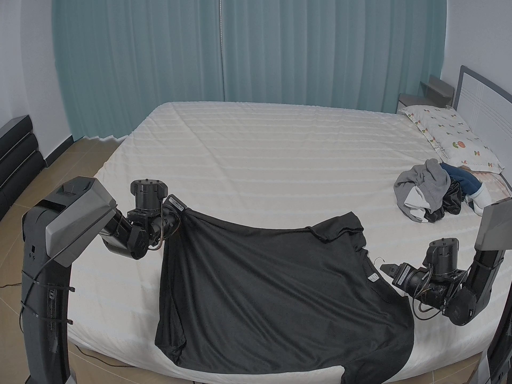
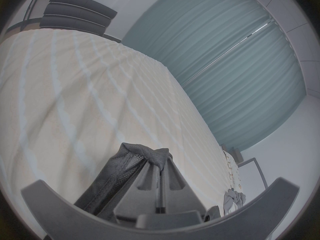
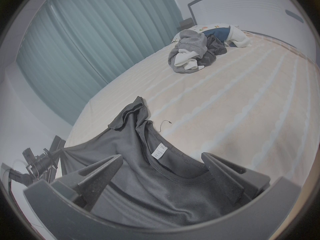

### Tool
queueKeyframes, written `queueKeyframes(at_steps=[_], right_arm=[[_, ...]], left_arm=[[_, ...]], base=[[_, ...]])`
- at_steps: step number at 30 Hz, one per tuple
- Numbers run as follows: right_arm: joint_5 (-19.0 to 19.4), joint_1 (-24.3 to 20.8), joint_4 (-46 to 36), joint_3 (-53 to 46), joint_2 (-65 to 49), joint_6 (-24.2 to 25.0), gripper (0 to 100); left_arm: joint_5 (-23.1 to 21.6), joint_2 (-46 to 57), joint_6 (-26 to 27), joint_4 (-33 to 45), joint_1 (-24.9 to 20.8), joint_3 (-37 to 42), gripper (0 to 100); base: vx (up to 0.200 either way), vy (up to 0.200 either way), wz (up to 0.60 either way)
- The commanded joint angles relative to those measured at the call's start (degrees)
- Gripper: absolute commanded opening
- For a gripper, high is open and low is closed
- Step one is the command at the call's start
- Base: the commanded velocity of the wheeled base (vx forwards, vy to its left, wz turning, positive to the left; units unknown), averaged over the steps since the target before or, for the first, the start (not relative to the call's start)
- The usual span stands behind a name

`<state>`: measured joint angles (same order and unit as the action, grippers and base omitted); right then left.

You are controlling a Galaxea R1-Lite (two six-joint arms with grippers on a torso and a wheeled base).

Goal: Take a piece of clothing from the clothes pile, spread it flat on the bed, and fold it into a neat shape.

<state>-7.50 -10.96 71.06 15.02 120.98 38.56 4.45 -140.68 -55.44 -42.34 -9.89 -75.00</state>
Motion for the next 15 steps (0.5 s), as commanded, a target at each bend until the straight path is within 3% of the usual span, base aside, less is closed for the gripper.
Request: queueKeyframes(at_steps=[1,5,6,15], right_arm=[[-0.1,0.0,0.0,1.0,0.0,1.2,100],[-0.1,0.0,0.0,1.7,-0.1,1.6,100],[-0.1,0.0,0.0,1.8,-0.1,1.7,100],[0.0,-0.1,0.0,3.0,-0.7,4.7,100]], left_arm=[[-0.1,-2.3,-0.1,-0.2,0.1,-2.6,0],[-0.1,-4.1,-0.5,-0.2,0.4,-5.3,0],[-0.1,-4.3,-0.5,-0.2,0.7,-6.0,100],[0.1,-5.5,-0.8,-0.1,2.2,-5.6,100]], base=[[0.000,0.000,0.00],[0.000,0.000,0.00],[0.000,0.000,0.00],[0.000,0.000,0.00]])
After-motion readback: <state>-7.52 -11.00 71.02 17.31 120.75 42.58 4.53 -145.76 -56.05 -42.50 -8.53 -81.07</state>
